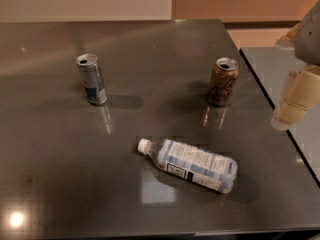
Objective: Move orange can near blue plastic bottle
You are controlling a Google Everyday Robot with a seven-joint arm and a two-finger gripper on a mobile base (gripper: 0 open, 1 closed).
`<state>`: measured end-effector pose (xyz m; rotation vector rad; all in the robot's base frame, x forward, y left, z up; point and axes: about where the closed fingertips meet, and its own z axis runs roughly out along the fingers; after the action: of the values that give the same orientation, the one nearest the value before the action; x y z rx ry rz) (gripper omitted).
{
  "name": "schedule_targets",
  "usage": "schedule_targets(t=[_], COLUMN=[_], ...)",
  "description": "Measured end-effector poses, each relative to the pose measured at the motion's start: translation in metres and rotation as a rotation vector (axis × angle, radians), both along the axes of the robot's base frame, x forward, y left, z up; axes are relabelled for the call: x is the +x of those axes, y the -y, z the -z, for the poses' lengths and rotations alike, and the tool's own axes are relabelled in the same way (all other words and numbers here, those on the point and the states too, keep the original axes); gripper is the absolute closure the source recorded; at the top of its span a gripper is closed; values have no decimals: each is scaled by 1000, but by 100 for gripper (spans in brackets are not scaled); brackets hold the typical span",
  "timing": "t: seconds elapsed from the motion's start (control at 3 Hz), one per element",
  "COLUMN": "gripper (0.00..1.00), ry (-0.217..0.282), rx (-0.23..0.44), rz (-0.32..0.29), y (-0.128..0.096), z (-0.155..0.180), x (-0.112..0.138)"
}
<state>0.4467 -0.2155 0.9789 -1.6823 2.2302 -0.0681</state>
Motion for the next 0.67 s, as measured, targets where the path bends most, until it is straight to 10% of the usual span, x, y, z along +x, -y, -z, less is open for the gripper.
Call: schedule_targets(t=[0.67], gripper=[0], ry=[-1], rx=[129], rz=[-2], y=[-12], z=[16], x=[44])
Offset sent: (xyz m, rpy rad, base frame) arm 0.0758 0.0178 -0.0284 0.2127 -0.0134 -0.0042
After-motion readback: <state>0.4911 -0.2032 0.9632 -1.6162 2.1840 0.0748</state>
